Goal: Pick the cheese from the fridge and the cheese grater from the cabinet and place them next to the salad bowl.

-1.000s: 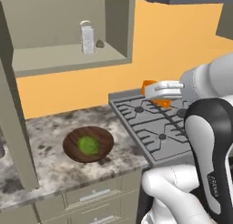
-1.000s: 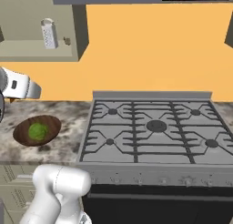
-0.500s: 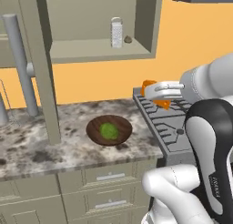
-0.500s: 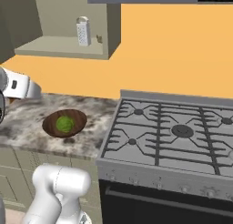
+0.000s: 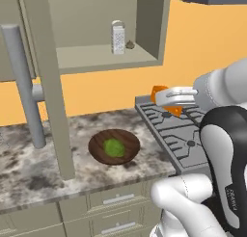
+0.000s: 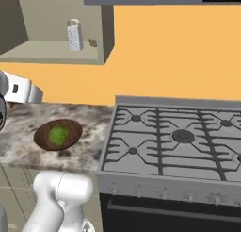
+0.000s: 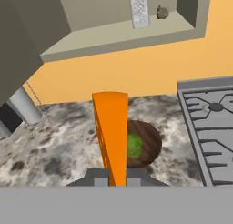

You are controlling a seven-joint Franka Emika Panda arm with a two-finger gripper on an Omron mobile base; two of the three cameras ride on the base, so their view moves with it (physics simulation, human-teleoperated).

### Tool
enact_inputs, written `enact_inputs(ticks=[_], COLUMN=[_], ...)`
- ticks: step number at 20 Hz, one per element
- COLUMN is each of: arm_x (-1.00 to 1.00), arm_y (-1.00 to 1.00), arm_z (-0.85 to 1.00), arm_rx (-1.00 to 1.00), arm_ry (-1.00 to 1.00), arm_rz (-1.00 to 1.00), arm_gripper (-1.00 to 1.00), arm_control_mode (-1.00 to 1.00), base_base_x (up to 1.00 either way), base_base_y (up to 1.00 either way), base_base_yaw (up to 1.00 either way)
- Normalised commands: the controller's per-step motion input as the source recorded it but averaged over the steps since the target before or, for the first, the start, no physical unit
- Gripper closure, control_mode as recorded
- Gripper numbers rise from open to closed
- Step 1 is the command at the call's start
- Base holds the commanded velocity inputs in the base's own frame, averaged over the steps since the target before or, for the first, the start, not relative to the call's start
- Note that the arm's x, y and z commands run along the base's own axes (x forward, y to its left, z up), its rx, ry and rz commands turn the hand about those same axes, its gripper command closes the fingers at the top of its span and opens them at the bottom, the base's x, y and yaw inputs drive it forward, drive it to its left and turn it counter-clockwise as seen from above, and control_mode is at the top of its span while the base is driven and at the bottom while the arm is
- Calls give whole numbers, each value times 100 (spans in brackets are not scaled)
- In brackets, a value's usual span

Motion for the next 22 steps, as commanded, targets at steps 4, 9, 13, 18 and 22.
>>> enact_inputs(ticks=[4,9,13,18,22], arm_x=[0,0,8,2,20], arm_y=[0,0,-44,-75,-73], arm_z=[0,0,-96,-95,-94], arm_rx=[0,0,0,0,0], arm_ry=[0,0,8,11,14], arm_rz=[0,0,-9,-1,-3], arm_gripper=[100,100,100,100,100], arm_control_mode=[100,100,-100,-100,-100], base_base_x=[100,74,0,0,0], base_base_y=[100,72,0,0,0], base_base_yaw=[-26,-19,0,0,0])
